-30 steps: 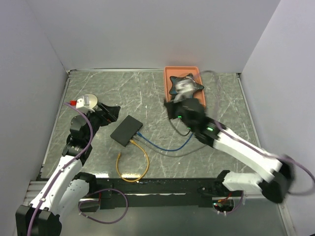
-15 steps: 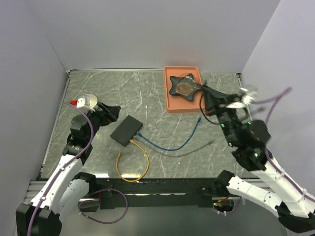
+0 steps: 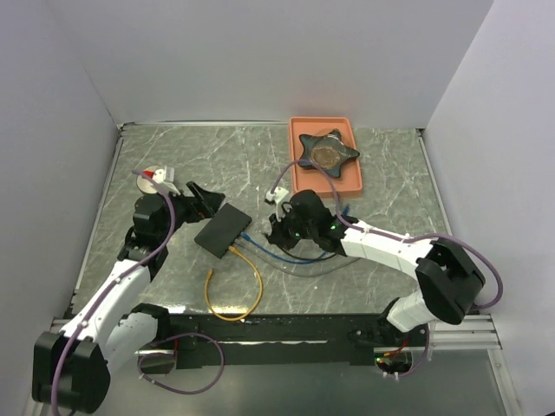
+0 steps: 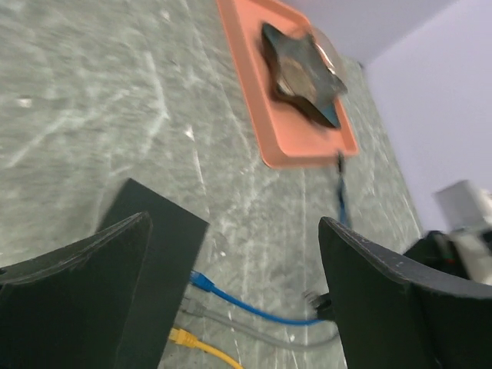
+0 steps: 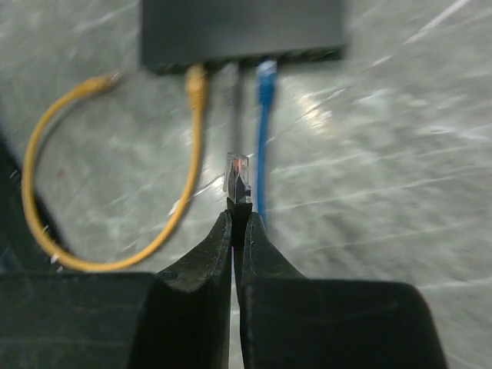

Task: Insert the plug into the switch port

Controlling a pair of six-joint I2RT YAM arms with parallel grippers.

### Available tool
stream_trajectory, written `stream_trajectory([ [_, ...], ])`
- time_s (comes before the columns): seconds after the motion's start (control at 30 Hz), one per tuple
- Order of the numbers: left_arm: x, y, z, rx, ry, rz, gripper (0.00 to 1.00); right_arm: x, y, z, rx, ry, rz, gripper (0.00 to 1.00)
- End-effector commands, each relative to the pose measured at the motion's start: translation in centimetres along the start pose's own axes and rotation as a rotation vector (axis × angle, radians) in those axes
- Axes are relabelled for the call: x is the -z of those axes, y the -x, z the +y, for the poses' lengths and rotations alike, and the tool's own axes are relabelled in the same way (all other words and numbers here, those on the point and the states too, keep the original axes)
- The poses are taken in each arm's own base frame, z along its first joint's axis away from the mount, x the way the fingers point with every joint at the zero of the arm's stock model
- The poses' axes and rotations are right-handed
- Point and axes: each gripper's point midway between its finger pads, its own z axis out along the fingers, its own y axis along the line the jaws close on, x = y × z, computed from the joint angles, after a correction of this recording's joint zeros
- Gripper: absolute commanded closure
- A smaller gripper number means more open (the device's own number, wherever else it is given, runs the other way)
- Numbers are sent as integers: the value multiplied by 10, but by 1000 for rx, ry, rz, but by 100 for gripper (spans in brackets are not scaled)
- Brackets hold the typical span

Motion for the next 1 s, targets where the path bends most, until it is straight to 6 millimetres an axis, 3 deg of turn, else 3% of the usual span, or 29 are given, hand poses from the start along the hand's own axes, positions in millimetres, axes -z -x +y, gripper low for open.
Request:
stream_trajectory([
  [0.0,0,9,-60,-94,-318,32,4,21,72,45,80,224,-249,100],
  [0.17,6,-6,-81,-107,-484,100,1,29,77,50,98,239,-266,100],
  [0.5,21,-15,-104,-141,-658,140,21,36,82,50,104,235,-287,100],
  [0.67,23,-23,-113,-158,-705,179,26,42,86,52,98,266,-297,100],
  [0.77,24,-27,-120,-172,-728,191,26,50,91,48,61,313,-324,100],
  [0.8,24,-29,-123,-178,-738,195,26,58,93,57,72,390,-341,100],
  [0.97,30,-29,-133,-190,-783,191,26,88,98,62,43,574,-387,100],
])
